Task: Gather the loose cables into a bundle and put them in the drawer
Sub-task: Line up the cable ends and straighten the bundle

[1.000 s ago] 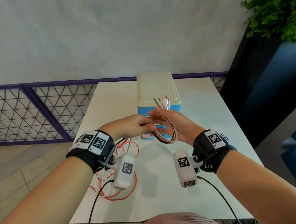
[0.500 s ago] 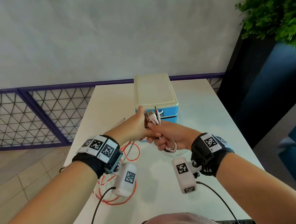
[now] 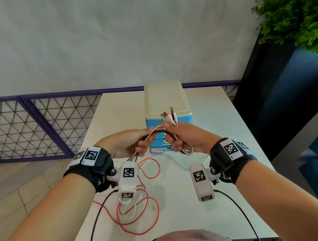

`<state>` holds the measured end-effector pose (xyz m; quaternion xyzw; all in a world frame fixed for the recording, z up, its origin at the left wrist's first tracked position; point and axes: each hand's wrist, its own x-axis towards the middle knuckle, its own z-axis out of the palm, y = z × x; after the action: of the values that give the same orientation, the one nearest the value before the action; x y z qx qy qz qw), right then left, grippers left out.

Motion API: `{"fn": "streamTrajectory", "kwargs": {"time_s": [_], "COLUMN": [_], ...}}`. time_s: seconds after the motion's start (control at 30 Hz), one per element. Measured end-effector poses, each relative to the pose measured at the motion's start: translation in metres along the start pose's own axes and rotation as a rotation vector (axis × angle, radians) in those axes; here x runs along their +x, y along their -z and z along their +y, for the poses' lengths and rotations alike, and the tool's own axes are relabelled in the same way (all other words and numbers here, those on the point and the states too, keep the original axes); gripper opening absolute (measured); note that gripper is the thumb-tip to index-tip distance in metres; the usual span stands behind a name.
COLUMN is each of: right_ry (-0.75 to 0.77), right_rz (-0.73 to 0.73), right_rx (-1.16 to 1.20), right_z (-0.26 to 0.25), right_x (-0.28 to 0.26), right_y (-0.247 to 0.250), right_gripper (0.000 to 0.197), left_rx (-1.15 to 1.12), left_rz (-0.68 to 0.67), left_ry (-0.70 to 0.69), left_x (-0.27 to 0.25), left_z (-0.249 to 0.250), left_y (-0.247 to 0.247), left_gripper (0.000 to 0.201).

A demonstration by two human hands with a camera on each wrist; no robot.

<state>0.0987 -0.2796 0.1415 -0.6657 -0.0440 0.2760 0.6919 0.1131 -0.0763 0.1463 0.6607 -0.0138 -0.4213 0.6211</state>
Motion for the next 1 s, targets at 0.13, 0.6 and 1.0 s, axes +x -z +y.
{"fn": "streamTrajectory", "kwargs": {"time_s": [0.13,0.6,1.0], "right_ry": [-0.008,-0.045,-0.023], "right_rz": [-0.012,-0.014,0.268], "right_rx": [-0.031,-0.047,0.103], "right_z": [-0.001,0.004,0.005], "right_x": [-0.002,0.002,0.024], "right_y": [-0.002,-0.002,-0.01], "right_gripper": [0.036,0.025,0.031], "left_rx": [-0.036,0.014,0.161], "left_rz": [0.019,-0.005,0.091], "left_ry": [-0.01,0.006,-0.153], "left_x": [0.002,-0.001,0.003], "left_z": [0.003,0.001,-0.007], "left_y": [0.004,0.002,-0.021], "left_gripper": [0.042,0.034,0.028]}}
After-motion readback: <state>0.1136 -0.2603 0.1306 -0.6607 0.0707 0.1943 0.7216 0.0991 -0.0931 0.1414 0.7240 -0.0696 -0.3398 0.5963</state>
